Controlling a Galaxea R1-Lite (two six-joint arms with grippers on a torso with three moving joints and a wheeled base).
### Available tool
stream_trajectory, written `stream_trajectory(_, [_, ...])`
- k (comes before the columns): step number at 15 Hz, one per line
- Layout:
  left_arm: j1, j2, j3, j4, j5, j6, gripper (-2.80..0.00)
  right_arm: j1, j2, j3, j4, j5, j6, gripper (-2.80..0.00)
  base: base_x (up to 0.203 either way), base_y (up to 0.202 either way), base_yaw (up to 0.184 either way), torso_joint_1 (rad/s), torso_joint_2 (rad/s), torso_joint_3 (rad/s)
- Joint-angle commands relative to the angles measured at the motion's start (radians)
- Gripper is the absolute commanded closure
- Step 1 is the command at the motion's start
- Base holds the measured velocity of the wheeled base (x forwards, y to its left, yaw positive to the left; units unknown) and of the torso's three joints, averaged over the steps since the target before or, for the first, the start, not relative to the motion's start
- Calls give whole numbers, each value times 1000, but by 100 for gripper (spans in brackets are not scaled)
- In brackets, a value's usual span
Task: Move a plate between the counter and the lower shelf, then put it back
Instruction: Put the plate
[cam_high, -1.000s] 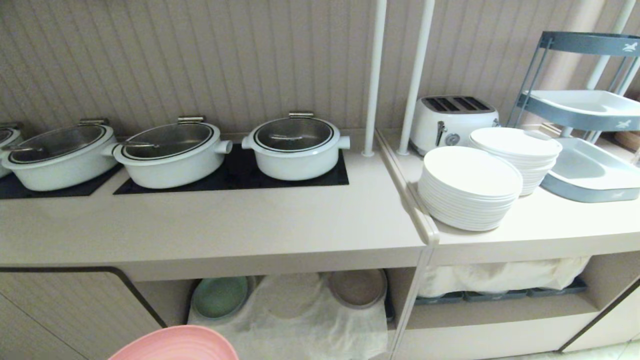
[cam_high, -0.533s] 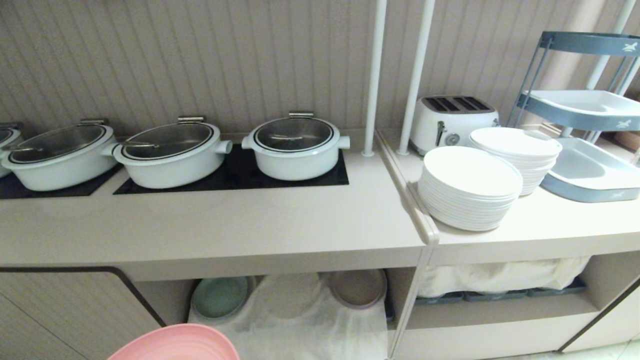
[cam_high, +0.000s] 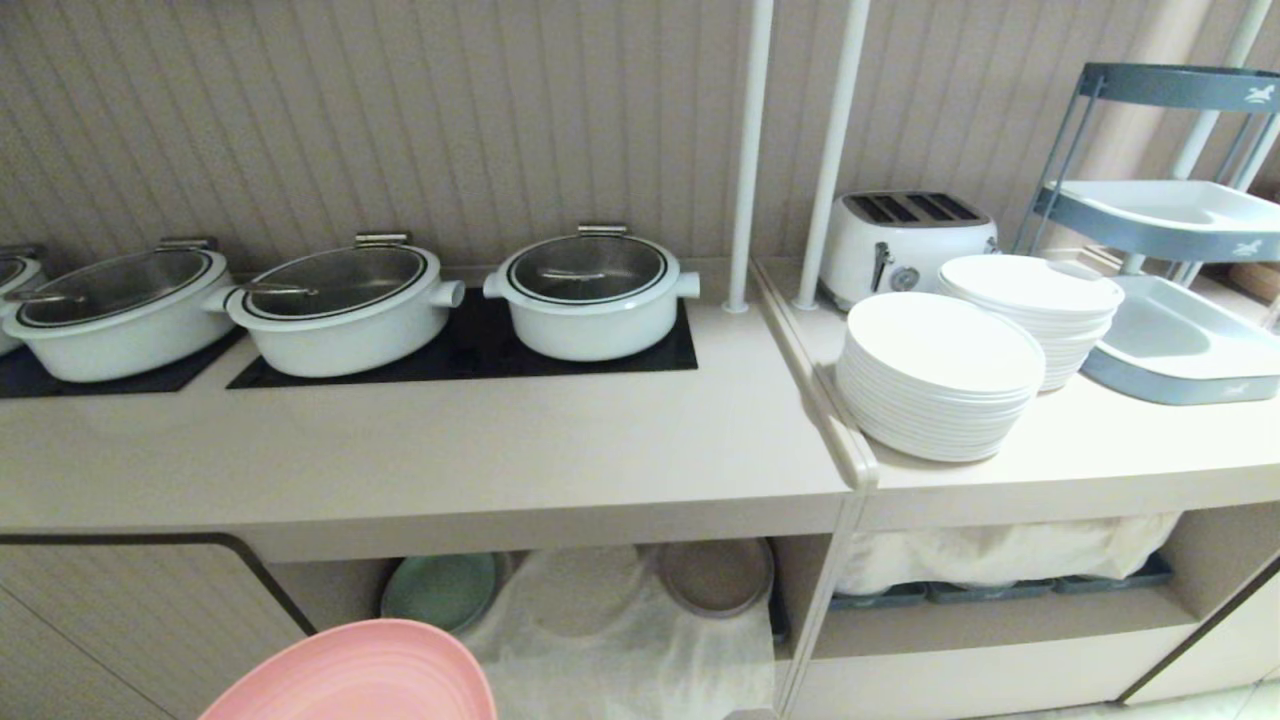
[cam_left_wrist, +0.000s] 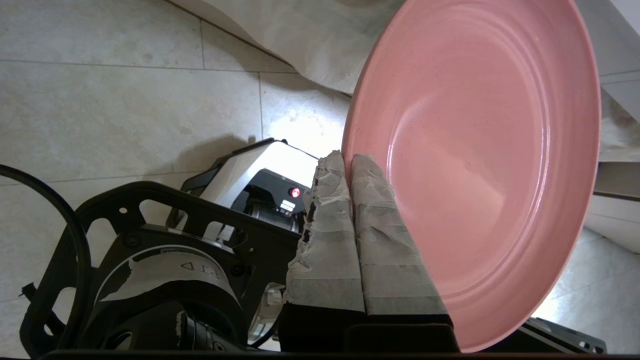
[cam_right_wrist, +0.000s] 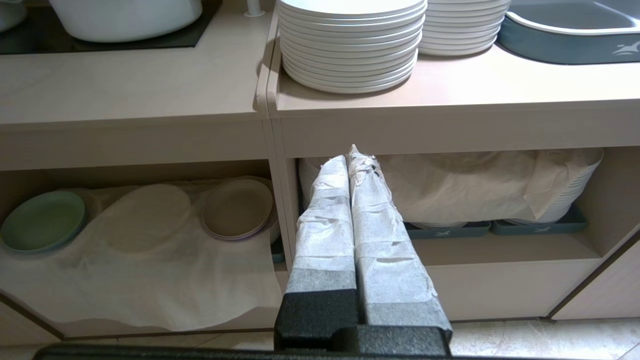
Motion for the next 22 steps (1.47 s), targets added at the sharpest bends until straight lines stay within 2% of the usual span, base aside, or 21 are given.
stream_trajectory(1, [0,3,-1,4,3,-5,0,0,1,0,0,0,0,0,0,0,0,0,0,0])
stream_trajectory(12, [2,-4,1,5,7,-3,0,0,1,0,0,0,0,0,0,0,0,0,0,0])
stream_trajectory(22, [2,-6,0,6,6,-3,0,0,1,0,0,0,0,0,186,0,1,4,0,1])
